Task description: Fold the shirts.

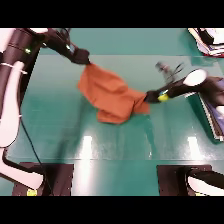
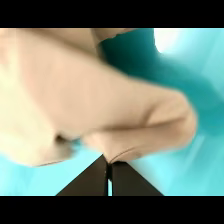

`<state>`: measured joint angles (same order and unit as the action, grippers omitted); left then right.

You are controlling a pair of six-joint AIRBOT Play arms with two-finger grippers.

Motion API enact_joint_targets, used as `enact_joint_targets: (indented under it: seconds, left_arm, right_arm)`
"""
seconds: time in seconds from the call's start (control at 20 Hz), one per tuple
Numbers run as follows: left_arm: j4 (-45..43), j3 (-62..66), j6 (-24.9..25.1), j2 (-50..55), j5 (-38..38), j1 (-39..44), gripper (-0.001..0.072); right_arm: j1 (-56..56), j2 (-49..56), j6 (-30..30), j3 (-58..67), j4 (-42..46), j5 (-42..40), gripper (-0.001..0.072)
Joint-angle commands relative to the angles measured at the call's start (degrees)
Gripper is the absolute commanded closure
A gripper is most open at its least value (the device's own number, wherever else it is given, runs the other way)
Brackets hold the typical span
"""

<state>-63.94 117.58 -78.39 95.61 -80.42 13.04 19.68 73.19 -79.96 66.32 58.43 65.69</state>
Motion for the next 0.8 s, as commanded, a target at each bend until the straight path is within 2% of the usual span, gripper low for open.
enact_joint_targets:
  seconds: [0.0,0.3,0.45,0.6,0.75]
  left_arm:
    - [-2.82,3.65,-1.4,-8.28,2.95,0.02,0.0683]
    - [-5.66,3.65,-2.86,-28.02,2.91,0.02,0.0682]
    - [-5.64,3.65,-5.11,-35.63,2.86,0.02,0.0683]
    - [-5.11,3.67,-5.88,-40.48,3.48,0.02,0.0682]
    - [-3.96,2.78,-5.88,-41.09,1.86,0.02,0.0683]
  right_arm:
    - [-8.02,-9.01,-1.05,9.11,4.33,4.5,0.0695]
    - [-18.56,-19.61,0.13,24.39,4.33,10.73,0.0695]
    - [-21.42,-22.21,0.15,31.23,4.35,13.51,0.0695]
    - [-23.96,-23.02,0.15,38.18,4.35,14.58,0.0695]
    - [-25.73,-20.09,0.11,46.12,4.28,17.49,0.0696]
